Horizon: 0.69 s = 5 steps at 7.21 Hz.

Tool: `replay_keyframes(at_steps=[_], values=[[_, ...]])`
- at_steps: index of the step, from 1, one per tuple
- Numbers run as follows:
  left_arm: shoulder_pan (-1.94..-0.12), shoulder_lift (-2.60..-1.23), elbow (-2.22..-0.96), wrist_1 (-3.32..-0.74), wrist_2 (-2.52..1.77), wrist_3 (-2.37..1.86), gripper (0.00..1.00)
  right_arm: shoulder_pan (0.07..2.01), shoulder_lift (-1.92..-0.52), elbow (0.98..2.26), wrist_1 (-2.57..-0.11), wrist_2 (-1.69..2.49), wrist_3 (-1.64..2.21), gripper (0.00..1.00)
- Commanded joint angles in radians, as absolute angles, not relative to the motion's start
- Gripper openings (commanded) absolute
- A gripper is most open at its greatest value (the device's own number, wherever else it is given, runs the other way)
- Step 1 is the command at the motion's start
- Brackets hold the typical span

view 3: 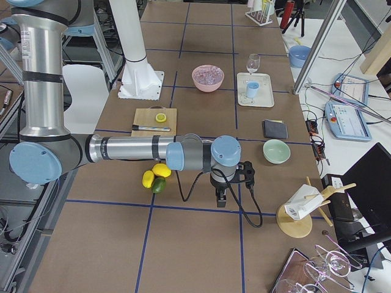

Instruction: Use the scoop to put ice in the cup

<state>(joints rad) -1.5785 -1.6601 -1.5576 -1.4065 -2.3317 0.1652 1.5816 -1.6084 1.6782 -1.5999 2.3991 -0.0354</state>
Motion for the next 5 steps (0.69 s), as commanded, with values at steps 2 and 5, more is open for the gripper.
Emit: replay_keyframes(at_steps=[2, 5], values=[[-1.578, -1.663, -1.559, -1.407, -2.332, 0.163, 1.0, 1.582, -1.606, 1.678, -1.6, 2.399, -0.035, 1.0], [-1.578, -1.666, -1.56, -1.407, -2.332, 0.158, 1.0, 1.582, -1.605, 1.68, -1.6, 2.399, -0.035, 1.0]])
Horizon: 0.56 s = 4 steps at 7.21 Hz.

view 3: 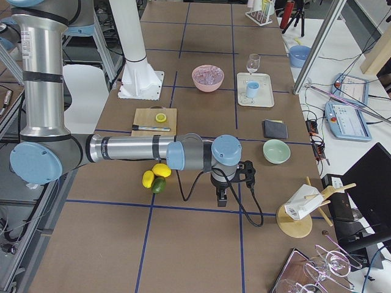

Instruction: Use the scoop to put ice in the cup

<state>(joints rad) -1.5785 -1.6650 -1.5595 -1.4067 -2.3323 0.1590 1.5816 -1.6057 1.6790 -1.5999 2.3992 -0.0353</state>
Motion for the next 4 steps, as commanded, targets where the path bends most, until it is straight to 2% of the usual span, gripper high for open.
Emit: replay_keyframes(at_steps=[1, 4], values=[[-1.578, -1.666, -1.56, -1.407, -2.332, 0.158, 1.0, 1.582, -1.605, 1.68, -1.6, 2.399, -0.035, 1.0], [-1.578, -1.667, -1.566, -1.407, -2.332, 0.158, 1.0, 1.582, -1.605, 1.68, -1.6, 2.399, -0.035, 1.0]])
